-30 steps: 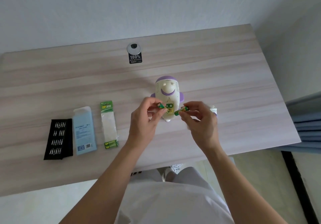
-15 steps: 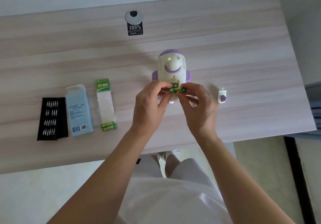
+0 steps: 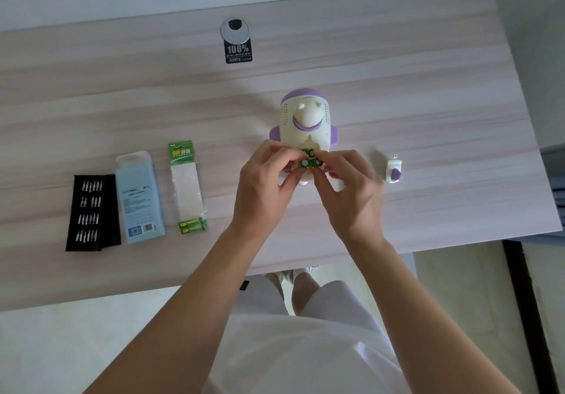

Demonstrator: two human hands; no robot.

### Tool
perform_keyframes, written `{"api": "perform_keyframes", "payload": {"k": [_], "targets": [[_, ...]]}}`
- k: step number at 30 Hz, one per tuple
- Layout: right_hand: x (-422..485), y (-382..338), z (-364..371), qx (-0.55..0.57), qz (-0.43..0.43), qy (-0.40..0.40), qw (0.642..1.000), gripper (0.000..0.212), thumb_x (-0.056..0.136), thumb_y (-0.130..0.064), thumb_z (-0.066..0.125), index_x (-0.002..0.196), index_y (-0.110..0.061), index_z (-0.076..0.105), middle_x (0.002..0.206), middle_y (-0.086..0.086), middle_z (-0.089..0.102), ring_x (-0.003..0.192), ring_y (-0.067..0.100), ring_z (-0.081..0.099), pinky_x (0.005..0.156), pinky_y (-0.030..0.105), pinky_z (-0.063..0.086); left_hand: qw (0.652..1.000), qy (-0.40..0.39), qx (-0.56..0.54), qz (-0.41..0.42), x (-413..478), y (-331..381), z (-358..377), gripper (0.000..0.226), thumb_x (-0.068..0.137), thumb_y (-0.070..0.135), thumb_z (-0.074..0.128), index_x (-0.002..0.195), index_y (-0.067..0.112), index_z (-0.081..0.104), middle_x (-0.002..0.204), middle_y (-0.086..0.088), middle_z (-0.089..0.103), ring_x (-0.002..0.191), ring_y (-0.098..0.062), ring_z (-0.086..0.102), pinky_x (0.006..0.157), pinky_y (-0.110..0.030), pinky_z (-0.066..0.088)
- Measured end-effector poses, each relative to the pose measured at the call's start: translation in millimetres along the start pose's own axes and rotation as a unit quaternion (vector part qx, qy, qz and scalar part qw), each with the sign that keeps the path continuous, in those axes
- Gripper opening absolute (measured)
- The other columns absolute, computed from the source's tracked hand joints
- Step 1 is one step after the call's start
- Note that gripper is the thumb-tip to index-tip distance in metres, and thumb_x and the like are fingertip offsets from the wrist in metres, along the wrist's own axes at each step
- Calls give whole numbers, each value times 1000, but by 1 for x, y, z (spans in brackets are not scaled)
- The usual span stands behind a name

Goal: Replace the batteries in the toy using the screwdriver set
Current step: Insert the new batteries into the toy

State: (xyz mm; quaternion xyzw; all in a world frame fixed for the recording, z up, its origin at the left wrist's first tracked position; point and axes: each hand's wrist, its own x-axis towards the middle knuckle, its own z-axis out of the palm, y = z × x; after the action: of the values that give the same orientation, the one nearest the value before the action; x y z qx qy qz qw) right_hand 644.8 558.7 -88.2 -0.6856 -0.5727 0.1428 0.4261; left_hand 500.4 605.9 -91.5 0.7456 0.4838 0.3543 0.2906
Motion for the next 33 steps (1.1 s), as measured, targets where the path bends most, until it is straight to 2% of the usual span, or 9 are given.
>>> {"api": "perform_keyframes", "payload": {"k": [5,9,13,18,25,33], "targets": [[0,1,0,0,0,-10,1000,20,85,-10,74,105,-12,77,92,4,68,75,20,65,63,41,55,1000,-5,-13,-22,2,-1,1,22,82,5,78,103,6,73,95,-7,61,78,-18,65,73,-30,59],[0,3,-2,13,28,-11,999,24,84,-8,75,107,-9,75,90,4,67,76,14,65,70,33,55,998,-13,-30,-47,2,-2,1,35,79,8,79,112,8,67,100,-6,59,76,-12,62,68,-17,54],[4,5,-3,49,82,3,995,18,88,-6,70,106,-8,72,89,3,67,77,9,66,74,27,57,994,-4,-59,-89,3,-3,2,28,84,11,76,108,7,63,97,-4,62,78,-12,61,66,-11,47],[13,-3,1,84,180,-28,980,10,90,-22,72,95,-22,64,82,-3,66,72,6,61,63,9,46,976,1,-121,-183,11,2,7,27,83,16,80,98,9,58,95,0,64,75,-5,57,62,-11,44],[16,-6,12,72,212,-27,974,20,86,-24,75,90,-21,55,72,-3,60,62,3,53,59,8,40,971,13,-101,-215,14,0,13,25,83,13,79,89,11,55,83,8,59,70,-4,55,63,-13,45],[13,-3,10,84,196,-34,976,19,90,-24,71,93,-22,53,72,0,59,62,7,52,60,10,40,947,10,-166,-275,18,9,15,18,84,10,76,83,15,59,82,7,63,68,1,54,65,-11,42]]}}
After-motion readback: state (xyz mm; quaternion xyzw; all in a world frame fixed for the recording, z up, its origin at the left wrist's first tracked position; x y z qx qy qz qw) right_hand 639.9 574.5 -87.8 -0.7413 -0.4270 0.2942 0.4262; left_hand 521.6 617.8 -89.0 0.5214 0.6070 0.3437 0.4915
